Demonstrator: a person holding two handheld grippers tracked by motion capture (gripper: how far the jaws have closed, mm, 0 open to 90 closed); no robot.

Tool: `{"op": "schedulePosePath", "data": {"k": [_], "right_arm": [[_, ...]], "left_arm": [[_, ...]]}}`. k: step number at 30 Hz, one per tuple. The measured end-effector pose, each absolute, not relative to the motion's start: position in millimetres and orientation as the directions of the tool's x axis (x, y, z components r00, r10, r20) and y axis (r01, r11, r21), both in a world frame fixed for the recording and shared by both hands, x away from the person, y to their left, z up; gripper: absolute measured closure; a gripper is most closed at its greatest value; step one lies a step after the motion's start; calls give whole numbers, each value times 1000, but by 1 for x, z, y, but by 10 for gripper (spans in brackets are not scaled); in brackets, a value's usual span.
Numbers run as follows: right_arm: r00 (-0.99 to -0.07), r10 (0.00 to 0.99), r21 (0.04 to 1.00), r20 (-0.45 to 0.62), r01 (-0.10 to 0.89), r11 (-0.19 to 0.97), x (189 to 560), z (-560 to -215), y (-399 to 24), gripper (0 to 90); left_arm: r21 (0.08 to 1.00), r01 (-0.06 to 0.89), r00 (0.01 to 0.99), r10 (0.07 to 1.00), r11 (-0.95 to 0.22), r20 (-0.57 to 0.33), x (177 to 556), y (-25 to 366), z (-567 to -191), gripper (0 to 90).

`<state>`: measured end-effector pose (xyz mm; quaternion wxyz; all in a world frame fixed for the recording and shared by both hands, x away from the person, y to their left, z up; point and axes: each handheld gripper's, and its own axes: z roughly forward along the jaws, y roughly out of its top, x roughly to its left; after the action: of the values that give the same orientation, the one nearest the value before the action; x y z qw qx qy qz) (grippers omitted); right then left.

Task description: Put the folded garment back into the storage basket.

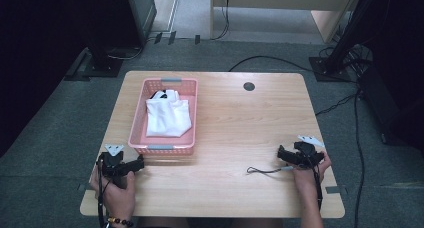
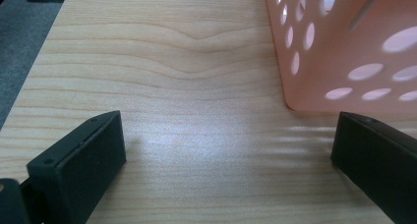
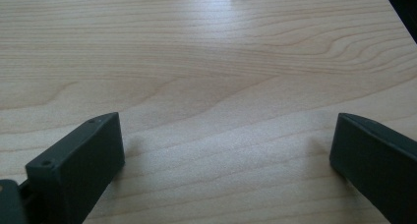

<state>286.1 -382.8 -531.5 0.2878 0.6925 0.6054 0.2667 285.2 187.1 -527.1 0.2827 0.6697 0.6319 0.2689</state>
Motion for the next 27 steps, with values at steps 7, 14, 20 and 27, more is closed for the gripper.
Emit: {"op": "schedulePosePath", "data": {"k": [7, 14, 20, 27], "right_arm": [[137, 990, 721, 21, 684, -110, 283, -531, -387, 0], [149, 989, 721, 20, 683, -117, 278, -532, -393, 0], [157, 987, 721, 20, 682, -123, 274, -532, -399, 0], [166, 986, 721, 21, 681, -130, 269, -532, -404, 0]], "left_arm": [[719, 694, 57, 998, -42, 3, 285, 187, -527, 0], [719, 694, 57, 998, -42, 3, 285, 187, -527, 0], [719, 694, 57, 998, -42, 3, 285, 187, -527, 0], [718, 694, 57, 998, -42, 3, 285, 187, -527, 0]]}}
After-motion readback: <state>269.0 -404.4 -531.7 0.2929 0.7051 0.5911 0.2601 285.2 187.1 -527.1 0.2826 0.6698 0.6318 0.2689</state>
